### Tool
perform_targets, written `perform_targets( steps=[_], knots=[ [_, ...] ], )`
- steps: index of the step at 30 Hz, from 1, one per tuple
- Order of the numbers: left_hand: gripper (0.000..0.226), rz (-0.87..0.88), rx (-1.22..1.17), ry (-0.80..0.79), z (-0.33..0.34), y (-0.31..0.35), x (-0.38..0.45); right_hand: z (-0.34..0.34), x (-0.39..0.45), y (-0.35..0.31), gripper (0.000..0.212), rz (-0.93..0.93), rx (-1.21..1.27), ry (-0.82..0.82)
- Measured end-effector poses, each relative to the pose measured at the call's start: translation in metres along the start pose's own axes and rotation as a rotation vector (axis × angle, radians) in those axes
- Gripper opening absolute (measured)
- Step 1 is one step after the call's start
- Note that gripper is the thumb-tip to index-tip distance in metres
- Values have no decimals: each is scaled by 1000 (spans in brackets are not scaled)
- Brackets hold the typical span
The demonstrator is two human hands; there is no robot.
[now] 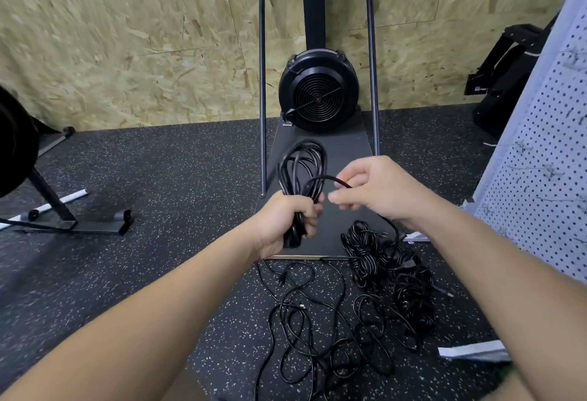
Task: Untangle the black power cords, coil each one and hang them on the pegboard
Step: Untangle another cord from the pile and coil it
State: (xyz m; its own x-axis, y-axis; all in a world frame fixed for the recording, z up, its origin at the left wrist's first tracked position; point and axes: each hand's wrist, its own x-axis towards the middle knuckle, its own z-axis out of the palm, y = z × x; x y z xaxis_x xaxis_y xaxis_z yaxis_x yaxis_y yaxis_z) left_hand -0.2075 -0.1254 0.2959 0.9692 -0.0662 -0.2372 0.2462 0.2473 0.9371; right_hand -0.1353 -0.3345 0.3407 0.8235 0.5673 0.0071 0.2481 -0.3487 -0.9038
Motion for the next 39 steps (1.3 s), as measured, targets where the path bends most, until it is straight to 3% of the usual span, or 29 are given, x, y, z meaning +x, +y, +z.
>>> perform_targets(
  steps=[3, 6, 11, 17, 20, 24, 27, 31, 36, 39],
  knots=[
    [41, 54, -139, 15, -10, 11, 1, 0, 2, 19, 19, 53, -208, 6],
    [40, 74, -141, 70, -19, 16, 2, -3, 3, 20, 18, 15, -201, 90],
    [30, 56, 152, 159, -30, 10, 3, -2, -1, -4, 16, -145, -179, 142],
    [45, 23, 284, -88, -12, 7, -11, 12, 0, -15, 16, -145, 217, 281],
    [41, 27, 271, -239, 7, 7, -18, 15, 2, -16, 18, -102, 295, 389],
    [19, 48, 214, -223, 25, 4, -22, 18, 4, -18, 18, -74, 253, 495],
    [15, 112, 282, -194, 26, 4, -20, 16, 4, -18, 21, -75, 245, 535],
    [9, 156, 290, -143, 32, -1, -18, 13, 5, -16, 22, -57, 261, 524],
    [20, 197, 274, -18, 21, 1, -8, 7, 13, -6, 23, -60, 498, 345],
    [13, 251, 242, 88, 12, 6, -4, 4, 17, 12, 32, 30, 153, 308]
  ],
)
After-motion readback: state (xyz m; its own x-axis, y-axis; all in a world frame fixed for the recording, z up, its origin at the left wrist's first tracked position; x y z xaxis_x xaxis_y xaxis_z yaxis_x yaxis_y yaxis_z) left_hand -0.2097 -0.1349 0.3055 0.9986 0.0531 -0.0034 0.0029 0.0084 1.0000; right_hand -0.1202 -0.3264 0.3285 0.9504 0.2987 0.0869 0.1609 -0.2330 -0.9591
